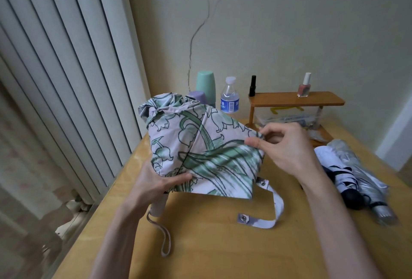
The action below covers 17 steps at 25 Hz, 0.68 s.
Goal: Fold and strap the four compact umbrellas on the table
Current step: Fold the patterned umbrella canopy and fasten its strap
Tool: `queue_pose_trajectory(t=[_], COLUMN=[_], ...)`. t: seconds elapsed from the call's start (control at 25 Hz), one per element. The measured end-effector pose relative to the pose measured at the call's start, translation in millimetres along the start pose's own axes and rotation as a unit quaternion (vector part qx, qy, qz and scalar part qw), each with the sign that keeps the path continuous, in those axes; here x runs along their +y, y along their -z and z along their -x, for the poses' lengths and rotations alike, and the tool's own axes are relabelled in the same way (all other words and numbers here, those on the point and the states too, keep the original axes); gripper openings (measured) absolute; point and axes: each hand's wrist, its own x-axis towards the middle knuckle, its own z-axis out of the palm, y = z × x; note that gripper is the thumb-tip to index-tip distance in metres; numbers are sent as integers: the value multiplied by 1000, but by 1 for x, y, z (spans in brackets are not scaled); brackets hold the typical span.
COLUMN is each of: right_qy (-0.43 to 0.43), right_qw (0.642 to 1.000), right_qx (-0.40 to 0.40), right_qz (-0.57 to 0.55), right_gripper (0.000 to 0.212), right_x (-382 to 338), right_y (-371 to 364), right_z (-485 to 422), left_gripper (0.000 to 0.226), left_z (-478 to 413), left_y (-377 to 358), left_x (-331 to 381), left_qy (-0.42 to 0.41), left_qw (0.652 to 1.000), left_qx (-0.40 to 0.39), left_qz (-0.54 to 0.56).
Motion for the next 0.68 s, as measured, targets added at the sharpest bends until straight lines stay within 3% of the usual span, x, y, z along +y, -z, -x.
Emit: queue_pose_trajectory(t=[0.12, 0.32, 0.48, 0.68], right_qy=[4, 23, 11, 37], right_qw=[999, 996, 992, 996], right_qx=[-6, -33, -17, -40], right_qz=[-39, -75, -126, -66], right_gripper=[14, 34, 29, 31], right_x=[9, 11, 9, 7], right_y=[-9, -9, -10, -12], right_z=[-5, -5, -3, -2], left_gripper=[77, 71, 67, 59], left_z=[-3, -4, -3, 0], left_y=[-2, 1, -4, -14], left_x=[-4, -8, -8, 0], left_qy=[2, -2, -16, -16], left_qw=[999, 999, 999, 998], left_qx=[34, 44, 25, 9], left_qz=[1, 15, 31, 53])
